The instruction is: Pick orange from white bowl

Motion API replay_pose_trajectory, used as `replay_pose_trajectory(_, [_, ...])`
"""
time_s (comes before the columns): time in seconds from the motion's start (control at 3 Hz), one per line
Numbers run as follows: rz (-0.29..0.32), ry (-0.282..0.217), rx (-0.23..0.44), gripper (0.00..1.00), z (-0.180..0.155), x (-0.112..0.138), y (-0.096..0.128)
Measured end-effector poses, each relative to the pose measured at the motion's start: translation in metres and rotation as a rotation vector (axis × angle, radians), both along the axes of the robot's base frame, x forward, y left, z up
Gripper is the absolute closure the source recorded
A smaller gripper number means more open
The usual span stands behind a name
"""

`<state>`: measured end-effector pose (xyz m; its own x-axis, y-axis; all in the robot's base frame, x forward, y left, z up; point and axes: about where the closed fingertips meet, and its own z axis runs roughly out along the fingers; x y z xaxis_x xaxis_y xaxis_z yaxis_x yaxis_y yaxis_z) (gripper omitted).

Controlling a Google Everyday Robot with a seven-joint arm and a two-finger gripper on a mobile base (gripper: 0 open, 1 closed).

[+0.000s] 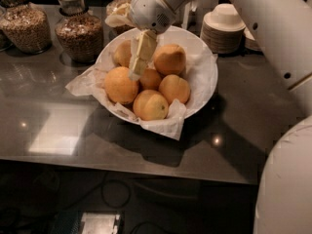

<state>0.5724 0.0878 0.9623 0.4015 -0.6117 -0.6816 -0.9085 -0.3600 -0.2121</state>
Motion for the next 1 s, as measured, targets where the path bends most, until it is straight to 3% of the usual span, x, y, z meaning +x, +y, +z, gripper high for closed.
replay_pose_trajectory(0.33, [0.000,0.000,0.000,0.00,0.0000,0.0000,0.0000])
replay_pose_trajectory(0.67, [0.000,0.000,0.000,0.13,0.0000,0.0000,0.0000])
replay_pose_trajectory(1.0, [0.000,0.000,0.000,0.10,0.0000,0.0000,0.0001])
